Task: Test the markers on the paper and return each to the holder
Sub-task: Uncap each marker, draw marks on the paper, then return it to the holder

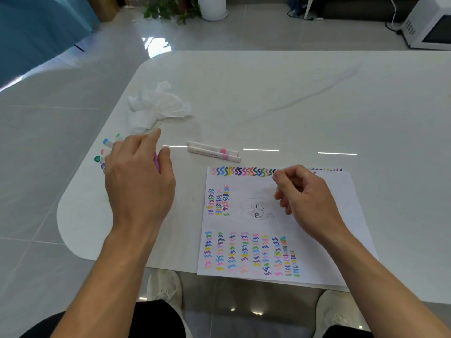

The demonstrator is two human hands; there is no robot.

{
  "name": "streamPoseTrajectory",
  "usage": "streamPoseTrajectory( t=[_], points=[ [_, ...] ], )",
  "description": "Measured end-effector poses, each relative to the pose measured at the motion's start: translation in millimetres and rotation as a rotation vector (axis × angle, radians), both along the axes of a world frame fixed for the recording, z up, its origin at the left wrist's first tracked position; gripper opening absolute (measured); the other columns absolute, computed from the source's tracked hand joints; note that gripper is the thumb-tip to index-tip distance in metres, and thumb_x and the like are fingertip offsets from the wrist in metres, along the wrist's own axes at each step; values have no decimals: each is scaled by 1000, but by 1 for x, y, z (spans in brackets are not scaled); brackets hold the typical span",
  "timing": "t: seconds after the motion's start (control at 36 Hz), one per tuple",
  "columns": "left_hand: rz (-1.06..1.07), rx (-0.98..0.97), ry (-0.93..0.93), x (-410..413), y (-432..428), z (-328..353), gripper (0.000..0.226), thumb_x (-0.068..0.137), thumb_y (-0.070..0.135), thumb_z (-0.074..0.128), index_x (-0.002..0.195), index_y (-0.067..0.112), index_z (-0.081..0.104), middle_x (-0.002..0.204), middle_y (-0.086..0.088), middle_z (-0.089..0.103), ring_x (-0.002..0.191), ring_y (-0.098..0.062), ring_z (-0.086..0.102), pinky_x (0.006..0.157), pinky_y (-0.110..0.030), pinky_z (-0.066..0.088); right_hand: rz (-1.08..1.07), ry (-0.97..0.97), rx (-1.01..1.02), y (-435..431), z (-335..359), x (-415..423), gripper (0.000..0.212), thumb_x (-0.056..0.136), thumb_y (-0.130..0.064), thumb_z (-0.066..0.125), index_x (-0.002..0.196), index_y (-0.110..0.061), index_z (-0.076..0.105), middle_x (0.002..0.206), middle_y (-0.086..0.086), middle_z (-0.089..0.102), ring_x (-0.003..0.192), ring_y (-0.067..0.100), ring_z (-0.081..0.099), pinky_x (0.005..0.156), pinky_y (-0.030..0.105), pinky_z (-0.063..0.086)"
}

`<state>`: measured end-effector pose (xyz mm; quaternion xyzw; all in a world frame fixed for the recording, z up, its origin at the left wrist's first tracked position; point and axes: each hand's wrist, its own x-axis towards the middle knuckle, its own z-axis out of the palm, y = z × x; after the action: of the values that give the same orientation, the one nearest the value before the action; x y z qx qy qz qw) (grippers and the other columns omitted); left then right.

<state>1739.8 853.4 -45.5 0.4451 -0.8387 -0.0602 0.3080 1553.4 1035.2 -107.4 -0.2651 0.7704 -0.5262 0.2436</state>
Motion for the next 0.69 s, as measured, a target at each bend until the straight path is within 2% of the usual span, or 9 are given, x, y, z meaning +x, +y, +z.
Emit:
streamPoseTrajectory(
  t=[0.14,0.25,0.42,0.56,0.64,0.69],
  points=[
    [-111,-82,21,-6,3,1,32,97,18,61,128,10,65,118,-11,68,110,-32,58,97,-43,40,-4,-16,-2,3,0,-2,20,102,-39,62,95,-21,68,72,-1,72,58,9,62,55,26,51],
    [-222,-106,3,-19,9,-5,31,95,15,64,126,11,66,116,-9,68,108,-30,58,93,-40,40,-14,-26,0,5,0,-6,18,103,-35,62,94,-21,69,71,0,72,58,11,62,55,29,51],
    [-341,83,-39,-43,18,-24,28,92,7,65,119,13,70,110,-5,71,107,-28,60,92,-41,48,-43,-23,5,12,-2,-15,19,103,-36,62,93,-22,68,69,-1,72,57,12,61,58,33,50],
    [-393,211,-193,-59,19,-49,35,92,3,59,125,14,68,128,-3,65,121,-27,55,100,-39,45,-63,-11,19,19,-4,-22,18,103,-37,62,91,-25,68,68,-3,72,55,10,60,59,32,48],
    [-436,253,-287,-66,20,-62,49,94,2,53,141,16,54,151,-2,47,139,-23,39,111,-39,35,-69,-7,40,23,-6,-26,18,103,-39,62,91,-26,67,69,-3,72,55,9,61,59,32,48],
    [-434,269,-313,-70,20,-68,54,96,3,49,147,18,46,158,-1,37,145,-21,31,115,-38,29,-79,-18,51,27,-7,-29,18,102,-39,62,92,-25,67,69,-3,72,55,9,60,60,32,48]
  ],
)
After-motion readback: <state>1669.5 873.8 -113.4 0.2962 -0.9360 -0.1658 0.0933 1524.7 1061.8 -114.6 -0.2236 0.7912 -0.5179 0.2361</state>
